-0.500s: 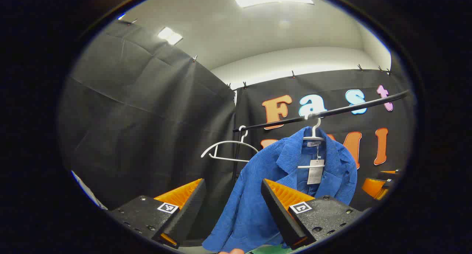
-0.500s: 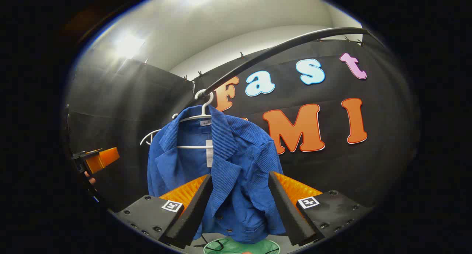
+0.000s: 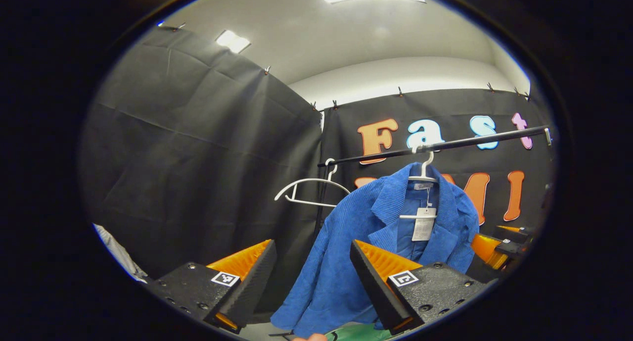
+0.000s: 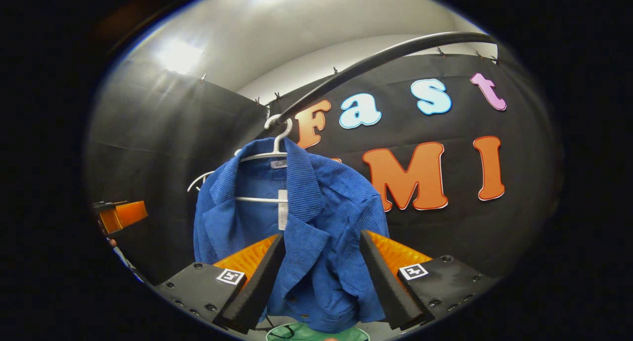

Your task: Grasp the clothes on the hanger with both hands and then place them into the laundry hamper below.

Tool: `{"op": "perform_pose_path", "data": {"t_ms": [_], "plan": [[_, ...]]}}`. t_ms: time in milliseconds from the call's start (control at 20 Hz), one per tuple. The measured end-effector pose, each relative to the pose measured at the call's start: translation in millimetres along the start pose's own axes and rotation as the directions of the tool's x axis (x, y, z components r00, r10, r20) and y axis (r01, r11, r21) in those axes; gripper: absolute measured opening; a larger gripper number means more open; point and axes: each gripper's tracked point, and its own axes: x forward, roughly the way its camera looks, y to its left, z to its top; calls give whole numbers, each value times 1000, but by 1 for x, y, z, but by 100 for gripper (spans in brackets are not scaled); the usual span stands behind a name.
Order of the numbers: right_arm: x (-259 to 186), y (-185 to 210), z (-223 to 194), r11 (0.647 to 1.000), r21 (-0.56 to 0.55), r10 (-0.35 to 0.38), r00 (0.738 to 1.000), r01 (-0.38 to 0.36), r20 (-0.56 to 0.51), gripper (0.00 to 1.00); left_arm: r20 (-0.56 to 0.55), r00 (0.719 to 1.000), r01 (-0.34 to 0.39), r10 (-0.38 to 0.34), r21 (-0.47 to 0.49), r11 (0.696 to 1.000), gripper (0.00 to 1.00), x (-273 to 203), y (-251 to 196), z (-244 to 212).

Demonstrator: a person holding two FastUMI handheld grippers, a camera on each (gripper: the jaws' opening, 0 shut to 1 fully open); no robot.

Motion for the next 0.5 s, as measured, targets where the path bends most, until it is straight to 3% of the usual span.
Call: {"op": "perform_pose_path", "data": {"t_ms": [300, 350, 450, 500], "plan": [[-5, 41, 4, 996, -10, 90, 996, -90, 23, 98, 24, 999, -34, 34, -5, 999, 92, -6, 7, 5], [-8, 45, 6, 995, -3, 102, 994, -102, 27, 94, 29, 999, -38, 37, 5, 999, 95, -6, 9, 7], [-13, 46, 11, 994, 2, 107, 994, -107, 34, 94, 35, 998, -53, 52, 28, 998, 91, -8, 21, 9], [-14, 46, 14, 995, -1, 104, 994, -104, 40, 94, 39, 998, -53, 52, 28, 998, 94, -8, 24, 12]]}}
